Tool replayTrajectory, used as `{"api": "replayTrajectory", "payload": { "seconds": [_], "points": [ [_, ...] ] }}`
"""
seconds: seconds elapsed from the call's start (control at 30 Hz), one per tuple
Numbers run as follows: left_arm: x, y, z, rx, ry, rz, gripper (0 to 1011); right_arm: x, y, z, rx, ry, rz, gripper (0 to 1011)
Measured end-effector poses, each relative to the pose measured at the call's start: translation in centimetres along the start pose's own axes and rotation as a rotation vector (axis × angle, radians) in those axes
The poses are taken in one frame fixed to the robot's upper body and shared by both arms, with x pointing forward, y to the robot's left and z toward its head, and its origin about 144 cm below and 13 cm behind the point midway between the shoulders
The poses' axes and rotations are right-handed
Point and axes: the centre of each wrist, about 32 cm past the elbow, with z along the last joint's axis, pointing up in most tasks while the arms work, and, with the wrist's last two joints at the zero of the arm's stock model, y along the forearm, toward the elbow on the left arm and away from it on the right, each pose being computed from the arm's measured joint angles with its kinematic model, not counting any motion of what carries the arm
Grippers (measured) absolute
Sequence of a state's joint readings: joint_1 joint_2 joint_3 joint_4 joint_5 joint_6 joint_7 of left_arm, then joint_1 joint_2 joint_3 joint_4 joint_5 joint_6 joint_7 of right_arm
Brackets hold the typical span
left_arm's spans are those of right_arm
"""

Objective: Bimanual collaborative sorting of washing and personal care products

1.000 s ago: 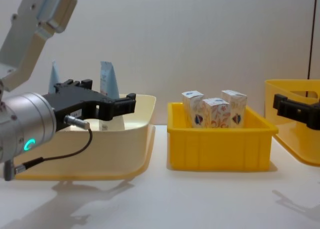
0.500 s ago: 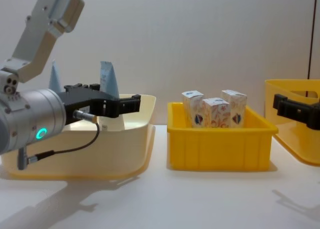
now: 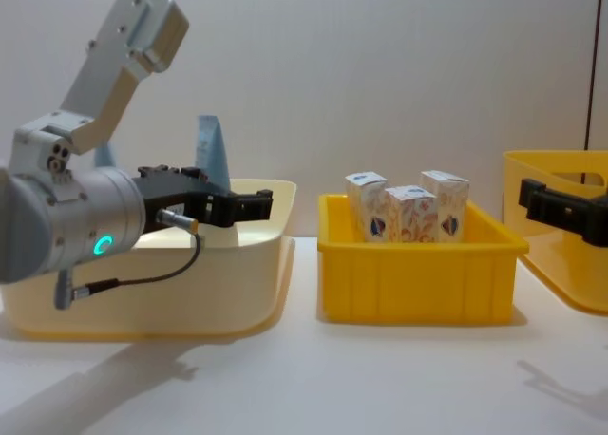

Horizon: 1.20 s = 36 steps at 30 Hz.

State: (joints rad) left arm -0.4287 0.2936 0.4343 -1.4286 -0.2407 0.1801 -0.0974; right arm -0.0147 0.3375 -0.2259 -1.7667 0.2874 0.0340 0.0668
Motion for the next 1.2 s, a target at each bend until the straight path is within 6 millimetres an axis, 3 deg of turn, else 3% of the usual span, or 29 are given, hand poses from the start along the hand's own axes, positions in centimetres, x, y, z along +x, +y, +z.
{"api": "replayTrajectory", "payload": {
  "seconds": [0.53,0.83,0.93,1.03,1.2],
  "points": [
    [0.4,-2.0,0.2,0.032,-0.025,0.003,990,0.0,0.0,0.0,0.0,0.0,0.0,1001],
    [0.4,-2.4,0.2,0.038,-0.029,0.004,783,0.0,0.0,0.0,0.0,0.0,0.0,1001],
    [0.4,-2.5,0.2,0.039,-0.03,0.004,645,0.0,0.0,0.0,0.0,0.0,0.0,1001],
    [0.5,-2.6,0.3,0.039,-0.031,0.004,605,0.0,0.0,0.0,0.0,0.0,0.0,1001],
    [0.5,-2.6,0.3,0.041,-0.032,0.004,400,0.0,0.0,0.0,0.0,0.0,0.0,1001]
  ]
}}
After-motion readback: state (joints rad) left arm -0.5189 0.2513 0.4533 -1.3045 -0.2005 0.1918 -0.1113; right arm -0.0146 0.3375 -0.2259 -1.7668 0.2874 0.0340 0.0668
